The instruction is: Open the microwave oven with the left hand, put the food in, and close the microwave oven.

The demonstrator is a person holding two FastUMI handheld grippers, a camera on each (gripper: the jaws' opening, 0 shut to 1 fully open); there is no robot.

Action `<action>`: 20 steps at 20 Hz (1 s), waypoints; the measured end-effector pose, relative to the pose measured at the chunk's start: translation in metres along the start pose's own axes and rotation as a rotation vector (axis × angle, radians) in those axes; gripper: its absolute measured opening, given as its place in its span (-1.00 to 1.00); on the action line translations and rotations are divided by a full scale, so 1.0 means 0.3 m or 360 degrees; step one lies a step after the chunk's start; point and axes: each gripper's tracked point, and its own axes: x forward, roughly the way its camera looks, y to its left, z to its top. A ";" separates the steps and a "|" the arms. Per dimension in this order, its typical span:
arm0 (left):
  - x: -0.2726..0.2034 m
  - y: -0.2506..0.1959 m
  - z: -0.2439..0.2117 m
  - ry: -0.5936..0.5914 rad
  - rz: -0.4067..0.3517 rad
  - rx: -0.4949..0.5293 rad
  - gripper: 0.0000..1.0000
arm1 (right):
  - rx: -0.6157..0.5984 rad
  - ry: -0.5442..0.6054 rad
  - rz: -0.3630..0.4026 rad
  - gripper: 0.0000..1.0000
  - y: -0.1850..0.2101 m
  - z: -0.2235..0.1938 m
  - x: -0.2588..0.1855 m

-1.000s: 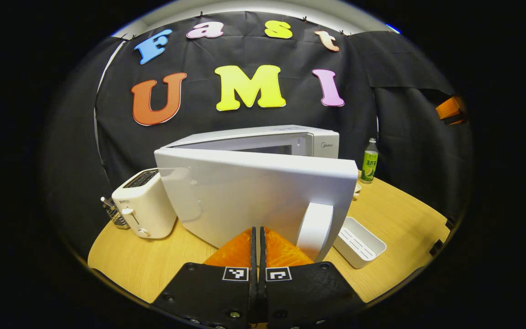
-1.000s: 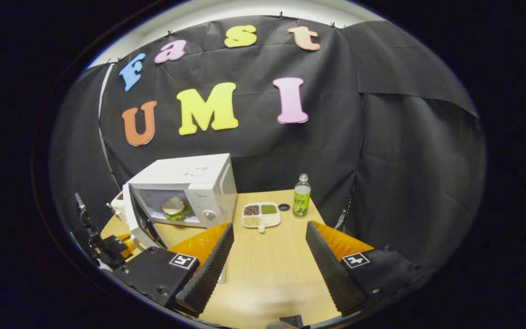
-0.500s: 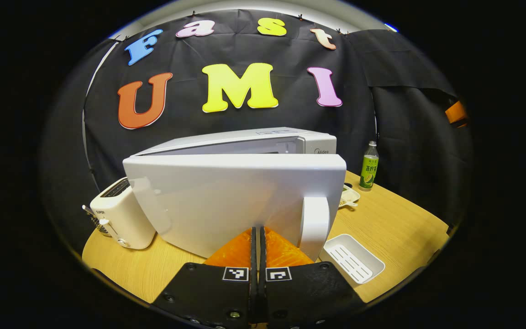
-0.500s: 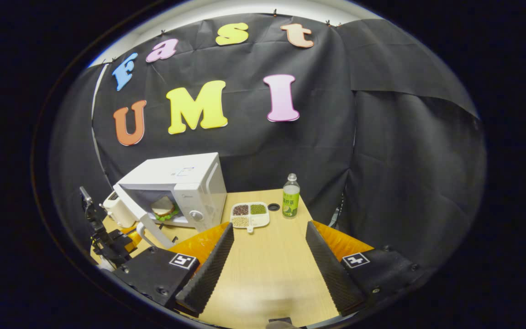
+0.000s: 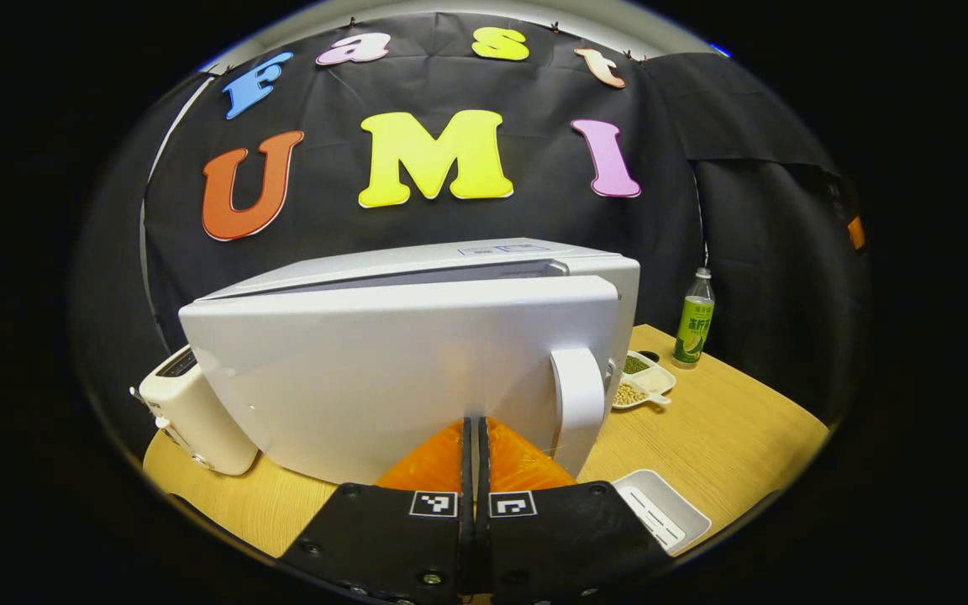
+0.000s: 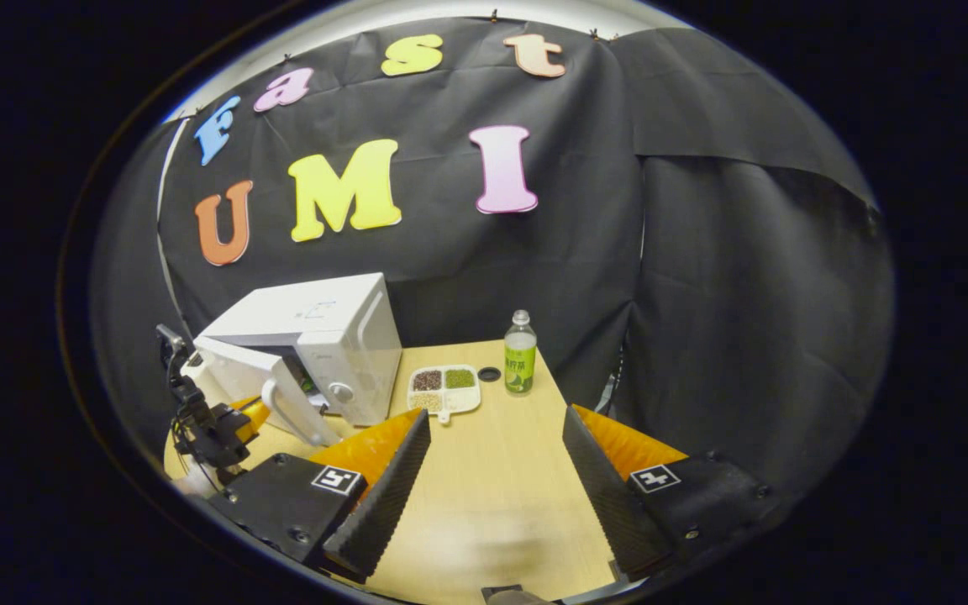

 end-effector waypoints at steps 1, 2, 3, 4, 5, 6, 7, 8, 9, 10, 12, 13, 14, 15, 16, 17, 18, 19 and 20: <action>0.015 0.003 0.007 -0.0005 0.0004 0.0004 -1.00 | 0.0001 0.0004 -0.0003 0.83 -0.006 0.001 0.010; 0.031 0.006 0.013 -0.0009 0.0010 0.0006 -1.00 | 0.0002 0.0013 -0.0010 1.00 -0.013 0.000 0.016; 0.043 0.007 0.016 -0.0009 0.0015 0.0000 -1.00 | 0.0008 0.0021 -0.0013 0.83 -0.016 -0.002 0.021; 0.056 0.008 0.017 -0.0006 0.0018 -0.0009 -1.00 | 0.0009 0.0025 -0.0012 1.00 -0.016 -0.002 0.021; 0.068 0.008 0.022 -0.0003 0.0021 -0.0016 -1.00 | 0.0008 0.0025 -0.0008 0.83 -0.020 -0.004 0.017; 0.078 0.011 0.029 -0.0003 0.0023 -0.0019 -0.81 | 0.0010 0.0028 -0.0003 0.83 -0.020 -0.005 0.020; 0.087 0.010 0.030 -0.0001 0.0027 -0.0022 -1.00 | 0.0011 0.0032 0.0000 0.83 -0.016 -0.006 0.023; 0.096 0.011 0.034 0.0001 0.0031 -0.0026 -1.00 | 0.0014 0.0035 0.0004 0.83 -0.013 -0.006 0.031; 0.106 0.013 0.037 0.0011 0.0034 -0.0036 -1.00 | 0.0019 0.0035 0.0010 1.00 -0.011 -0.005 0.035; 0.108 0.014 0.035 0.0020 0.0038 -0.0050 -1.00 | 0.0026 0.0039 0.0012 0.83 -0.007 -0.007 0.042; 0.106 0.009 0.035 0.0022 0.0025 -0.0051 -1.00 | 0.0031 0.0041 0.0016 0.83 -0.003 -0.009 0.047; 0.104 0.012 0.037 0.0019 0.0024 -0.0043 -1.00 | 0.0031 0.0039 0.0017 0.84 -0.002 -0.005 0.048; 0.104 0.014 0.036 0.0022 0.0027 -0.0040 -1.00 | 0.0028 0.0040 0.0018 0.83 -0.001 -0.008 0.048; 0.105 0.014 0.036 0.0020 0.0031 -0.0039 -1.00 | 0.0028 0.0038 0.0015 0.83 -0.001 -0.007 0.047; 0.105 0.014 0.036 0.0018 0.0036 -0.0037 -1.00 | 0.0029 0.0036 0.0013 0.83 -0.003 -0.006 0.045; 0.103 0.015 0.036 0.0017 0.0042 -0.0034 -1.00 | 0.0032 0.0039 0.0013 0.83 -0.003 -0.008 0.042; 0.105 0.014 0.035 0.0015 0.0052 -0.0030 -1.00 | 0.0033 0.0041 0.0015 0.83 -0.002 -0.012 0.040; 0.113 0.019 0.044 0.0004 0.0064 -0.0020 -1.00 | 0.0034 0.0043 0.0015 0.83 -0.001 -0.013 0.037; 0.125 0.019 0.046 0.0008 0.0084 -0.0007 -1.00 | 0.0034 0.0044 0.0020 0.84 0.003 -0.015 0.038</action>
